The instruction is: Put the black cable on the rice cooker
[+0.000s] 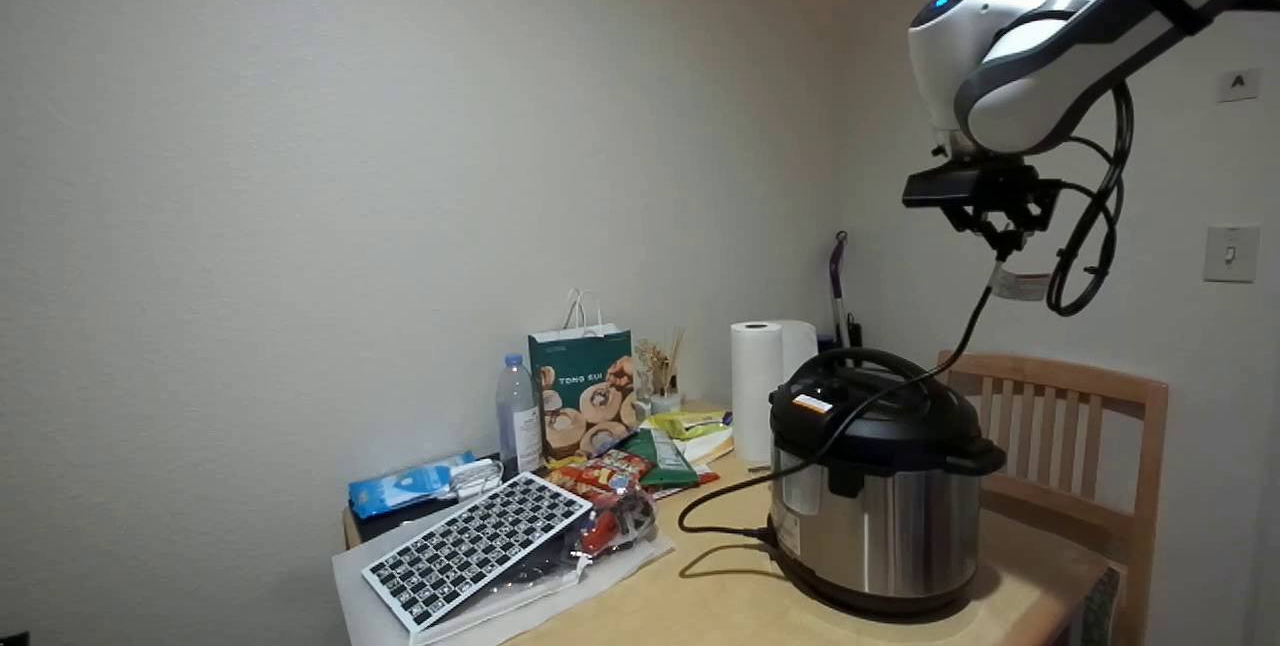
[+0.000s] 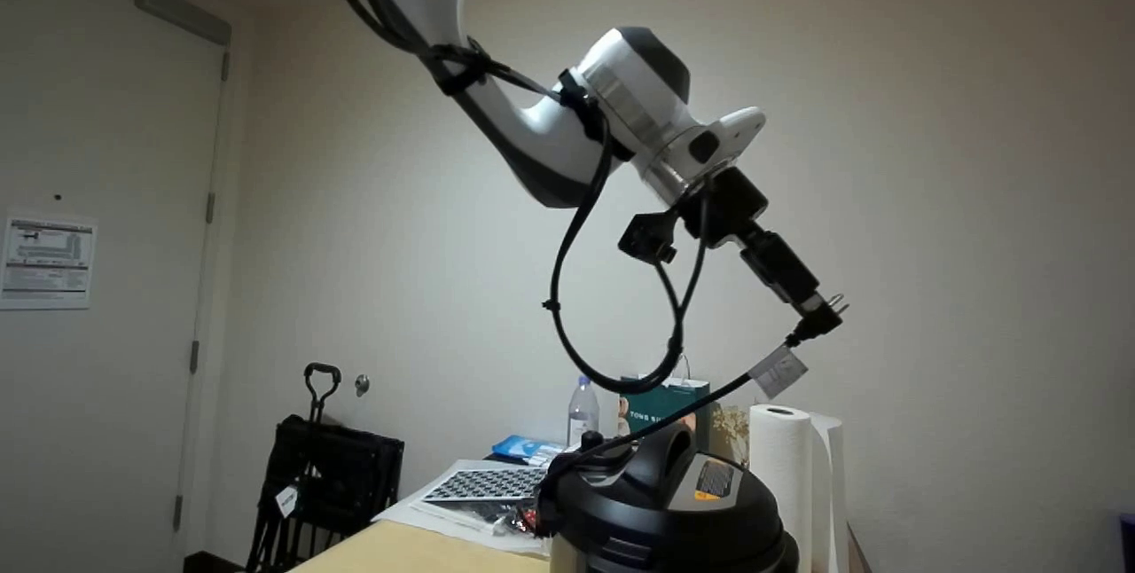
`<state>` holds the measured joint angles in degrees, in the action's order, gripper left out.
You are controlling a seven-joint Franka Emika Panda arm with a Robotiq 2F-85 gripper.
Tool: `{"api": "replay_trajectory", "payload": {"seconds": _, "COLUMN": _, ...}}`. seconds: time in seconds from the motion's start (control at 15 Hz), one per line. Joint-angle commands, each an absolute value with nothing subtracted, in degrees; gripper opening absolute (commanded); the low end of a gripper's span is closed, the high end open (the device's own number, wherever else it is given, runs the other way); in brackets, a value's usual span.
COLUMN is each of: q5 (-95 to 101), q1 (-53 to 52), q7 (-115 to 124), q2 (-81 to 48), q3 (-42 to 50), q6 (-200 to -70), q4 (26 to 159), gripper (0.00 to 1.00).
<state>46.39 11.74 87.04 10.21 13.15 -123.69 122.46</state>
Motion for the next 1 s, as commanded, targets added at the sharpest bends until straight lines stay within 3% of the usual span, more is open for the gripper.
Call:
{"api": "replay_trajectory", "payload": {"seconds": 0.0, "q5": 46.15, "q1": 13.39, "q7": 85.22, "q2": 9.23, "q3": 12.88, "q6": -123.84, "q4": 121.37, "gripper": 0.29}}
{"api": "replay_trajectory", "payload": {"seconds": 0.2, "q5": 46.19, "q1": 13.54, "q7": 84.33, "q2": 7.58, "q3": 13.31, "q6": -123.84, "q4": 119.93, "gripper": 0.29}}
{"api": "replay_trajectory", "payload": {"seconds": 0.27, "q5": 46.19, "q1": 13.45, "q7": 84.33, "q2": 7.49, "q3": 13.18, "q6": -123.84, "q4": 119.90, "gripper": 0.11}}
{"api": "replay_trajectory", "payload": {"seconds": 0.93, "q5": 41.42, "q1": 19.58, "q7": 80.65, "q2": -4.19, "q3": 20.88, "q6": -126.56, "q4": 113.23, "gripper": 0.11}}
